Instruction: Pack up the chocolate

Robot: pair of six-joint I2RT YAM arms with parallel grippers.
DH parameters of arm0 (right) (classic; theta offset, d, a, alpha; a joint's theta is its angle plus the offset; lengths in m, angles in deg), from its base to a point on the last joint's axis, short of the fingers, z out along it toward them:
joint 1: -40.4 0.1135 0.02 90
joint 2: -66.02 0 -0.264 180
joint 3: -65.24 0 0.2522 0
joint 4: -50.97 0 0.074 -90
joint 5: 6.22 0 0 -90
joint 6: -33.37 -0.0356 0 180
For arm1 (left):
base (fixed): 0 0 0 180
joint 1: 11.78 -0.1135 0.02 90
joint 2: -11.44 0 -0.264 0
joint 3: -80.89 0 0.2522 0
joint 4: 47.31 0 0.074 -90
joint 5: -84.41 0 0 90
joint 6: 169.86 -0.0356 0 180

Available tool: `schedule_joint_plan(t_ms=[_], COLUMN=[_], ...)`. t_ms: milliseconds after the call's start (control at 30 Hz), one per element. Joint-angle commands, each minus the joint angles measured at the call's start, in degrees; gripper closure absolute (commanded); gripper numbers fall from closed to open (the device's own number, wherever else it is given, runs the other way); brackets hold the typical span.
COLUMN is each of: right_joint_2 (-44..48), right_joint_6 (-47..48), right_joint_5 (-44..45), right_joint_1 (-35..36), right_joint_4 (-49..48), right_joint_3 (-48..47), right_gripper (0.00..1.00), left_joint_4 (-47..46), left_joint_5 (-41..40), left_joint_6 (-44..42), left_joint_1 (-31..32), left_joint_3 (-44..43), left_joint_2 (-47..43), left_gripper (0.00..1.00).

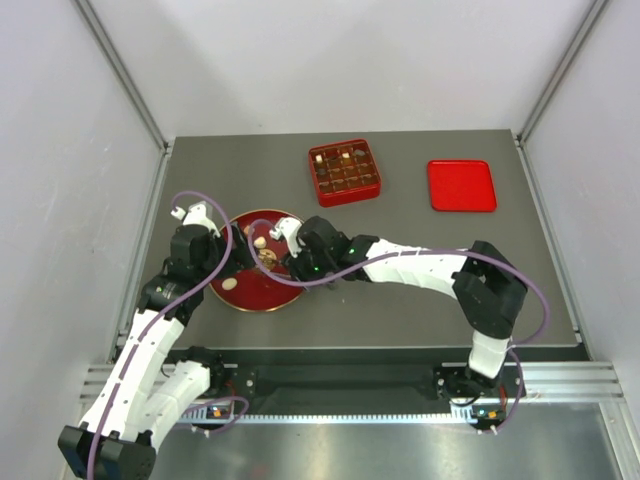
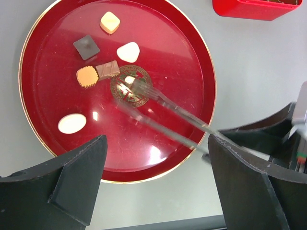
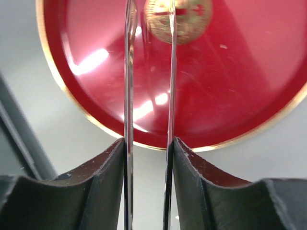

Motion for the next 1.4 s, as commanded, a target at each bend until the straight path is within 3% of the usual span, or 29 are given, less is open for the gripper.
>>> schedule_joint_plan(t_ms=[0,167,467,633,767,967,1367], right_joint_2=[-0.12,0.85,-0.99,-3.45,-5.03,-7.58,-8.83], right_joint_6=[0.35,0.0,4.13,5.1,6.15,7.91,9.32], right_joint_5=[-5.24,-8.32,-8.67,-9.73,-9.99,-9.55,-6.05], right_joint_1=[2.56,2.74,3.7,3.79,3.97,4.41,4.67], right_joint_4=[-4.9,-10.25,-13.79,-14.49,-14.49,-13.0,-9.66], right_joint_3=[-1.96,1.81,1.56,-0.02,-0.81,-3.88,-5.3], right_gripper=[0.57,0.55,0.5,0.5,0.51,0.5,0.58], left_joint_4=[-2.14,1.9,1.29,-0.46,-0.29,-1.69,-4.51], left_joint_5=[-2.35,-9.13,-8.52,-2.73,-6.21,-11.07,-12.56], left_joint_6=[0.69,5.86,14.58,18.09,19.06,19.77,16.52], left_joint_1=[0.19,-0.16,-3.4,-10.95,-17.81,-22.83,-23.98], left_joint_3=[0.44,-4.12,-10.19,-9.32,-9.58,-8.53,-4.05], left_joint_2=[-0.44,7.26,17.22,20.03,20.92,18.72,16.26], left_gripper=[0.09,0.1,0.08,0.08,0.08,0.07,0.07])
